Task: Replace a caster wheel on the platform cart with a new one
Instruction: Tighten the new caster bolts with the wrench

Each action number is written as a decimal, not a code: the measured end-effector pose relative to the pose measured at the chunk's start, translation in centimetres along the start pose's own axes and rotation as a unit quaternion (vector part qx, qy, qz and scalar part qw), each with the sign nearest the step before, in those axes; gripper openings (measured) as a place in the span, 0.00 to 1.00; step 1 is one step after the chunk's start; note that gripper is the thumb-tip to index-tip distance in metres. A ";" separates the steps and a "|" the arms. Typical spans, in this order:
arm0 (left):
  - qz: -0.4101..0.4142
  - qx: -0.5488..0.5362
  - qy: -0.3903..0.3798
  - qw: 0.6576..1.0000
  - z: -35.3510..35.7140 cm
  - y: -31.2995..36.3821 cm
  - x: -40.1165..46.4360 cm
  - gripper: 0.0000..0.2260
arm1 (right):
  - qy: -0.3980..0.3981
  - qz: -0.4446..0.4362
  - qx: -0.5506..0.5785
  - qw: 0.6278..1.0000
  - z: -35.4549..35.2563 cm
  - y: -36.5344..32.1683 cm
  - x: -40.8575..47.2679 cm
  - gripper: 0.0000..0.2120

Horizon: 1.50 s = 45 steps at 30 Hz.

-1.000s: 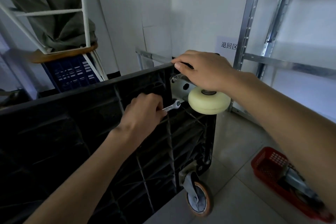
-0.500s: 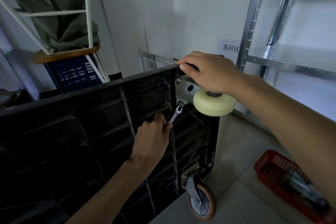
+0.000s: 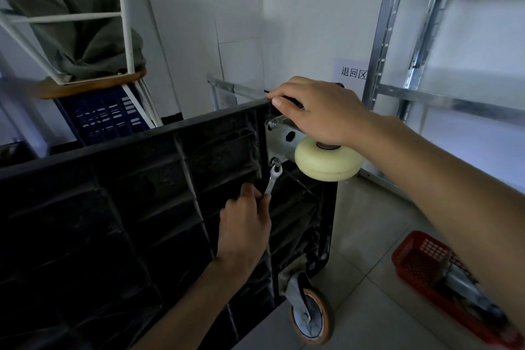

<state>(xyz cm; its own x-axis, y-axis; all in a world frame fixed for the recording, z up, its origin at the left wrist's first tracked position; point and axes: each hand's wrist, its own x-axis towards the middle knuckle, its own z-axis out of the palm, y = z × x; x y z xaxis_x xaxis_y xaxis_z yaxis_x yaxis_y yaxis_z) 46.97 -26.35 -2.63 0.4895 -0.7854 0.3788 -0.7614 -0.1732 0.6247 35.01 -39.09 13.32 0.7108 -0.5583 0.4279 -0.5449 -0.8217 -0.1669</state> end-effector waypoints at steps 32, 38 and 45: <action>0.111 0.073 -0.043 0.990 -2.4 -0.8 2.1 0.12 | 0.021 -0.012 -0.002 1.000 0.5 0.5 0.1 0.17; 0.094 0.034 -0.038 0.994 -1.3 -0.6 0.8 0.09 | 0.020 -0.014 -0.011 1.000 0.5 0.4 0.1 0.18; 0.077 0.054 -0.089 0.992 1.2 -0.3 -1.3 0.12 | -0.013 -0.016 -0.019 1.000 0.1 0.6 -0.6 0.20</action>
<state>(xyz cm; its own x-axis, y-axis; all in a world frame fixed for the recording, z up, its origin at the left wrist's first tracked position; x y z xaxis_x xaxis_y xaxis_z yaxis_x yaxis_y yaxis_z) 46.06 -25.94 -4.13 0.2887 -0.8981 0.3318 -0.8671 -0.0983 0.4884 34.29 -39.28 12.81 0.7389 -0.5356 0.4089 -0.5388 -0.8340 -0.1189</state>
